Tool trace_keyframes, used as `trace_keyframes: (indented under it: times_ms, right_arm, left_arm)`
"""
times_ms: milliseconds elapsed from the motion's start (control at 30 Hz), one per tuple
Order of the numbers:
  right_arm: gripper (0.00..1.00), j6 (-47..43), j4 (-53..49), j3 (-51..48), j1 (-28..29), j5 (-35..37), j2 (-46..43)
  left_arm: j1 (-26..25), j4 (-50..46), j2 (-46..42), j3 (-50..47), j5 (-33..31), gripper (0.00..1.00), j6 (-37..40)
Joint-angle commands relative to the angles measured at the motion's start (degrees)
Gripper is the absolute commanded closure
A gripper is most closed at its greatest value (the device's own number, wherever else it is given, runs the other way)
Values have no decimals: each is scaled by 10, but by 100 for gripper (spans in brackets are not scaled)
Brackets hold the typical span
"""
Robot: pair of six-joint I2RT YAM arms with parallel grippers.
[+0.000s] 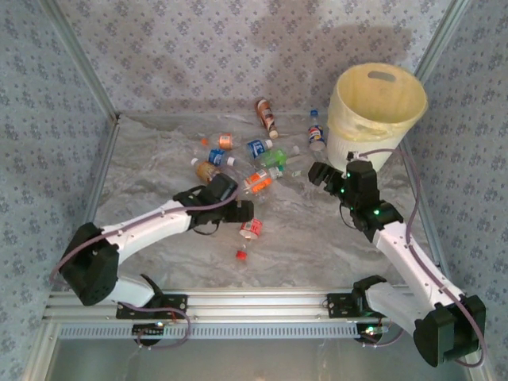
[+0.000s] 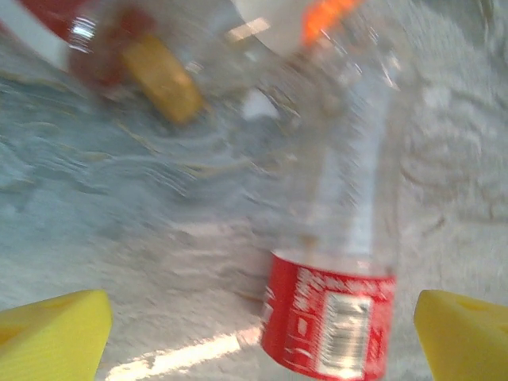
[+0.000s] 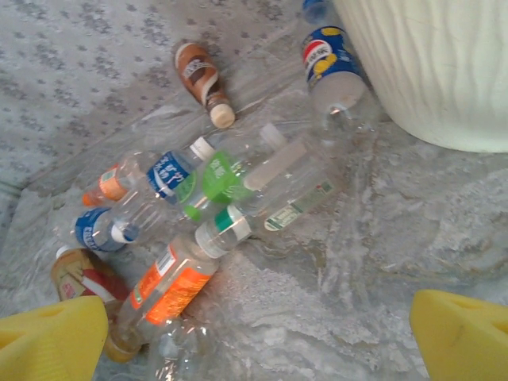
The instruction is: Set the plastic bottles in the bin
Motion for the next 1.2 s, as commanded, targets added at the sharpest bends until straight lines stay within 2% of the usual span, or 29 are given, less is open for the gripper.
trace_keyframes:
  times_ms: [0, 467, 667, 867, 1167]
  right_arm:
    - [0, 27, -2, 3, 2, 32, -6]
    - [0, 27, -46, 7, 1, 49, 1]
    - [0, 26, -51, 0, 0, 51, -7]
    - [0, 21, -57, -3, 0, 58, -13]
    - [0, -5, -15, -6, 1, 25, -12]
  left_arm:
    - [-46, -49, 31, 33, -50, 2, 36]
    - [-146, -200, 234, 213, -135, 3, 44]
    - [-143, -214, 280, 239, -136, 10, 47]
    - [-114, -191, 287, 220, -116, 14, 38]
    - [-107, -130, 258, 191, -103, 32, 71]
